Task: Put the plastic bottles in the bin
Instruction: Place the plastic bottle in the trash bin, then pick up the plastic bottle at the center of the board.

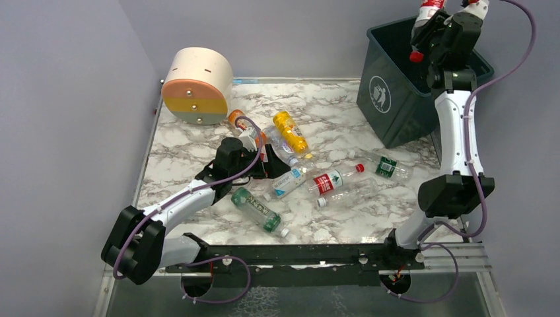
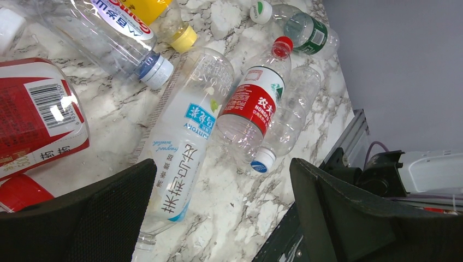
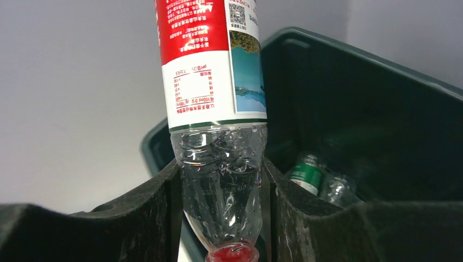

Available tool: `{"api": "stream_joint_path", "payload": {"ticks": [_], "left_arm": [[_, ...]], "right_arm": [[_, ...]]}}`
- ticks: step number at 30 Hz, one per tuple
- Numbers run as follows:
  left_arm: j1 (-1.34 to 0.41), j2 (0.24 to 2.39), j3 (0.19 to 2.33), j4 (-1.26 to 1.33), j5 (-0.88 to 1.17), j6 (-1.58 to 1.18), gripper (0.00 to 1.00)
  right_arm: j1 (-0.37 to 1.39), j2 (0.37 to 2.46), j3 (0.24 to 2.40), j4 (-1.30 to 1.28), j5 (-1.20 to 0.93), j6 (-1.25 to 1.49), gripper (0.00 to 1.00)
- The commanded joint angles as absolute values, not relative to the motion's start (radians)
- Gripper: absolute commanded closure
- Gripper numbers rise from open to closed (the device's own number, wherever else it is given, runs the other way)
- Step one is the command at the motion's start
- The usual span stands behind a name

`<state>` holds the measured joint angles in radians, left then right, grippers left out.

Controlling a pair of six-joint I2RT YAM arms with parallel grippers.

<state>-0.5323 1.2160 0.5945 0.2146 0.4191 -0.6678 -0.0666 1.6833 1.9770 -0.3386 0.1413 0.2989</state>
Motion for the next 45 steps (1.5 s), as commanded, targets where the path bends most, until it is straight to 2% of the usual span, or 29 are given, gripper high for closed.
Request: {"api": "stream_joint_path", "payload": {"ticks": [1, 5, 11, 16, 26, 31, 36, 45], "left_arm": [[-0.539, 1.207, 0.601, 0.221, 0.407, -0.655, 0.01], [-0.538, 1.207, 0.600, 0.218, 0.409, -0.655, 0.01], [-0.538, 1.204, 0.598, 0.218, 0.407, -0.653, 0.01], [-0.539, 1.209, 0.602, 0.230, 0.412, -0.656, 0.01], [-0.601, 1.279, 0.679, 0.251, 0.437, -0.586, 0.01], [-0.677, 1.331, 0.754, 0.203, 0.414, -0.508, 0.01], [-0.751, 1.383, 0.832, 0.146, 0.348, -0.393, 0.01], [-0.869, 1.562, 0.999, 0.081, 0.235, -0.200, 0.01]], "right_arm": [[-0.122, 1.733, 1.970, -0.376, 0.116, 0.379, 0.54], [-0.141, 1.773, 1.978, -0.404, 0.099, 0.409, 0.47], [-0.141, 1.758, 1.967, -0.416, 0.103, 0.420, 0.17], [-0.141, 1.709, 1.956, -0.424, 0.097, 0.423, 0.02], [-0.127, 1.522, 1.836, -0.436, -0.142, 0.477, 0.01], [-0.024, 1.435, 1.714, -0.448, -0.213, 0.476, 0.02], [0.050, 1.332, 1.602, -0.448, -0.299, 0.475, 0.02], [0.058, 1.193, 1.508, -0.489, -0.492, 0.482, 0.03]]}}
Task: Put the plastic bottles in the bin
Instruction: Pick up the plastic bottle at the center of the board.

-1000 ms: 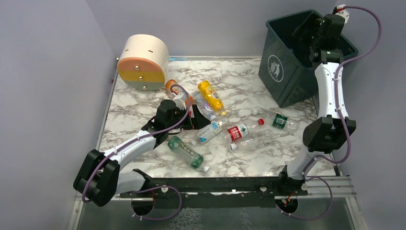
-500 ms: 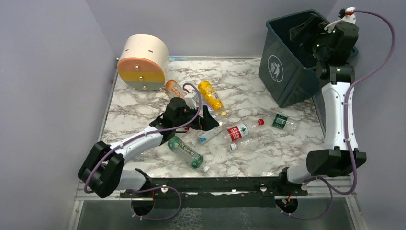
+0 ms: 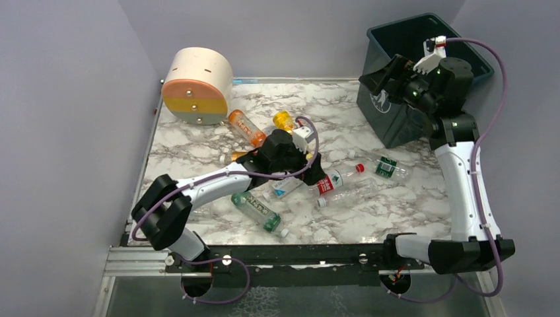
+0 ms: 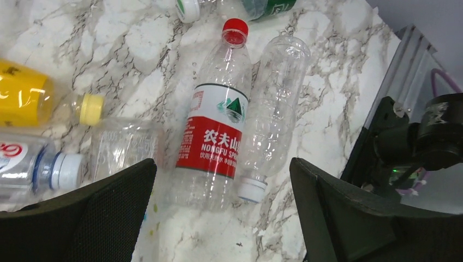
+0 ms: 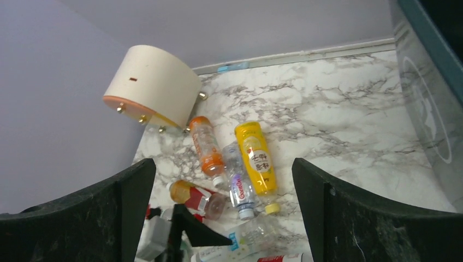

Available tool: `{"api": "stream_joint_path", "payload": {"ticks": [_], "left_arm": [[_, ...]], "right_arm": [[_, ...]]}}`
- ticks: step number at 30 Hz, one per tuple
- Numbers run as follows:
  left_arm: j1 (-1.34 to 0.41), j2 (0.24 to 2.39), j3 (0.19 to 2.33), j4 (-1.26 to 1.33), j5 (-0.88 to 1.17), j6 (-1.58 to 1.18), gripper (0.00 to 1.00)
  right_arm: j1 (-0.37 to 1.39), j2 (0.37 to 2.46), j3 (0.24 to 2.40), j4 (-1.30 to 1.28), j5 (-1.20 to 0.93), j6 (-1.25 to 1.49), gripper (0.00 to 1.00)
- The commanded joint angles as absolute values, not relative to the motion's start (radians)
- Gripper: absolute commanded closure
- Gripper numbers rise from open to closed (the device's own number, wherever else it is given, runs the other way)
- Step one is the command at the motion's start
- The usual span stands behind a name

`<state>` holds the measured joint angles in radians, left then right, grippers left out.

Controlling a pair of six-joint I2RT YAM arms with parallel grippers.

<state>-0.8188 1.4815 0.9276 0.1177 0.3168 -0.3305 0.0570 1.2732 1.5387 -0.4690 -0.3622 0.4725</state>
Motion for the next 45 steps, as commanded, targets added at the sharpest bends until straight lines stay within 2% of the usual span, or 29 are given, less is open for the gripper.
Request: {"api": "stream_joint_path", "payload": {"ticks": [1, 16, 35, 38, 45], "left_arm": [[-0.878, 1.584, 1.015, 0.078, 0.222, -0.180, 0.01], [-0.931, 1.825, 1.147, 0.067, 0.213, -0.030, 0.02], [-0.952, 1.914, 1.189, 0.051, 0.144, -0.022, 0.04], [-0.953, 1.916, 1.193, 0.048, 0.127, -0.026, 0.09], [-0.953, 1.918, 1.210, 0.021, 0.102, -0.031, 0.27]], "right_arm": [[0.058, 1.181, 1.497, -0.490, -0.502, 0.481, 0.03], [0.058, 1.099, 1.377, -0.481, -0.550, 0.454, 0.03], [0.058, 1.086, 1.291, -0.454, -0.546, 0.439, 0.03], [0.058, 1.087, 1.289, -0.452, -0.546, 0.437, 0.03], [0.058, 1.089, 1.276, -0.448, -0.551, 0.437, 0.03]]}}
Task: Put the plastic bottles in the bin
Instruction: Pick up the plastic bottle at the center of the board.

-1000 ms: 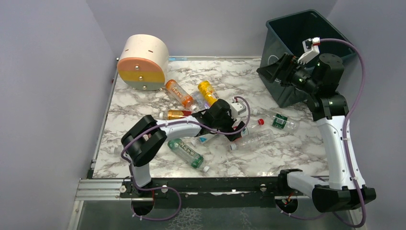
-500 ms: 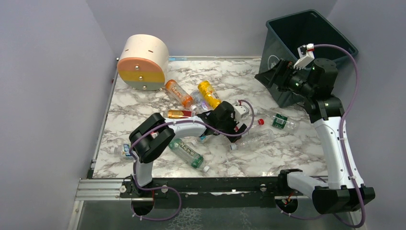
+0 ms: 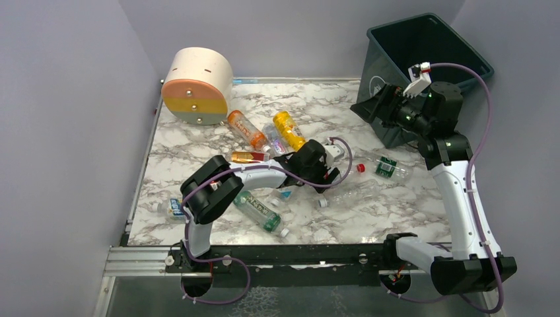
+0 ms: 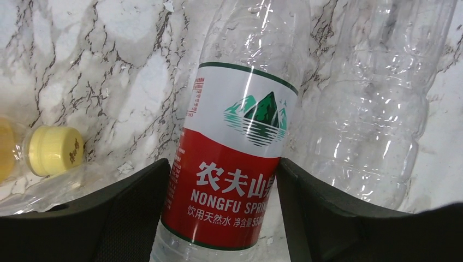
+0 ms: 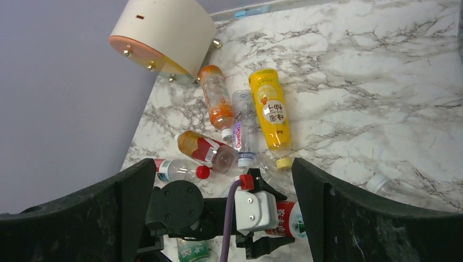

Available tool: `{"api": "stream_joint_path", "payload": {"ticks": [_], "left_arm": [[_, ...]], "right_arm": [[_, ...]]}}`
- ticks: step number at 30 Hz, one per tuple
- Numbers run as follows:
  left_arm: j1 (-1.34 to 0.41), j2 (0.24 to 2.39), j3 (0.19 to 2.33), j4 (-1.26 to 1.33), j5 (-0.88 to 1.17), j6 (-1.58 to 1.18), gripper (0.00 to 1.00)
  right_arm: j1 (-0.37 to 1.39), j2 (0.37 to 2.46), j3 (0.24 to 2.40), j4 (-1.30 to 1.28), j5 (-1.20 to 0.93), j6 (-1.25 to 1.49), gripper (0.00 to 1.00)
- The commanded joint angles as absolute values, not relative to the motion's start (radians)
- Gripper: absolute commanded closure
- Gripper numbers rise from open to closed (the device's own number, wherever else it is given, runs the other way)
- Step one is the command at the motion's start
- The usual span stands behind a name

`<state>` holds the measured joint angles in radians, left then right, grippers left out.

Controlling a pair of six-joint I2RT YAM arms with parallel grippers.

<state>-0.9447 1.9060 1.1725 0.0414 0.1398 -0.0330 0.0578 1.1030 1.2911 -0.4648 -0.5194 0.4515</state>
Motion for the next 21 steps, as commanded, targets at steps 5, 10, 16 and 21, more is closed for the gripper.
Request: {"api": "stream_joint_path", "payload": {"ticks": [5, 10, 16, 21], "left_arm": [[-0.953, 1.892, 1.214, 0.013, 0.104, -0.036, 0.40], [-0.953, 1.858, 1.231, -0.009, 0.104, -0.033, 0.45], [-0.953, 1.784, 1.224, -0.016, 0.106, -0.035, 0.47], [-0.953, 1.719, 1.213, -0.023, 0.100, -0.040, 0.50]], "right_arm": [[0.058, 1.090, 1.280, -0.452, -0.548, 0.435, 0.03], [0.058, 1.094, 1.286, -0.450, -0.551, 0.440, 0.04], [0.058, 1.096, 1.289, -0.452, -0.549, 0.439, 0.04], [0.058, 1.095, 1.281, -0.451, -0.545, 0.440, 0.04]]}}
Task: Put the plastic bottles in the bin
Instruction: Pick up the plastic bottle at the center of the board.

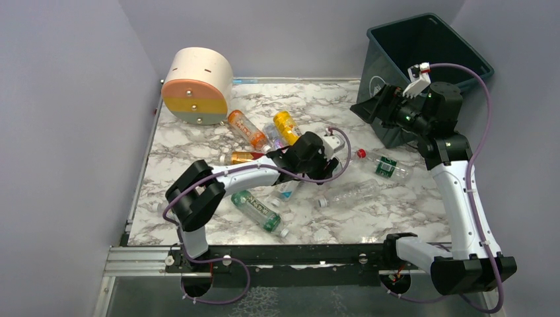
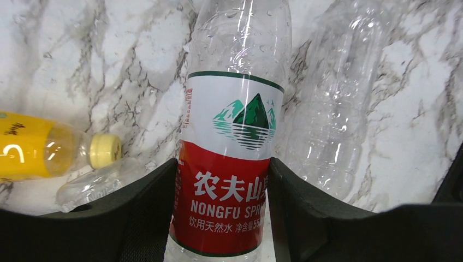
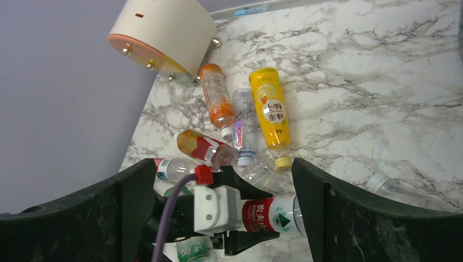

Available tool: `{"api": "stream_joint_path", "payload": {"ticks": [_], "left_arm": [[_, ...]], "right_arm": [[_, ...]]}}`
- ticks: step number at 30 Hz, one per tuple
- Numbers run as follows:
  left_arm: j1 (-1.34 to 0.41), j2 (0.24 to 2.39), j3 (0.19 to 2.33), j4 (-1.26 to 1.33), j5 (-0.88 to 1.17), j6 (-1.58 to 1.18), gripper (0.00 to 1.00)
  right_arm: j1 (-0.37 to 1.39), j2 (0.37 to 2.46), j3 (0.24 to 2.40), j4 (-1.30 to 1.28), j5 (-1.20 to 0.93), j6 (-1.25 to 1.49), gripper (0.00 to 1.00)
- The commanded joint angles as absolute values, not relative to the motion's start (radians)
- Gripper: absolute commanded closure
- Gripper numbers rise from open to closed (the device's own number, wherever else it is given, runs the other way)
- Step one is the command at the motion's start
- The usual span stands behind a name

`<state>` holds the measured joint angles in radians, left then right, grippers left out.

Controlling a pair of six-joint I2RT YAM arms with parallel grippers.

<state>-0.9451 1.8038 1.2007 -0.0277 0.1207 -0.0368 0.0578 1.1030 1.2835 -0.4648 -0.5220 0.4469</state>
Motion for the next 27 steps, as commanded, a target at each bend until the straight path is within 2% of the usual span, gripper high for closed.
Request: {"api": "stream_joint_path", "payload": {"ticks": [1, 12, 27], "left_arm": [[-0.952, 1.709, 1.211, -0.024, 0.098, -0.040, 0.49], [-0.942, 1.503, 1.114, -0.031, 0.052, -0.070, 0.47], [-0.904, 1.269, 1.000, -0.026, 0.036, -0.128, 0.44]], "right_arm": [[0.058, 1.094, 1.280, -0.451, -0.542, 0.439, 0.04], [0.058, 1.089, 1.283, -0.470, -0.548, 0.435, 0.03], [0.058, 1.111, 1.170, -0.413, -0.652, 0.495, 0.01]]}}
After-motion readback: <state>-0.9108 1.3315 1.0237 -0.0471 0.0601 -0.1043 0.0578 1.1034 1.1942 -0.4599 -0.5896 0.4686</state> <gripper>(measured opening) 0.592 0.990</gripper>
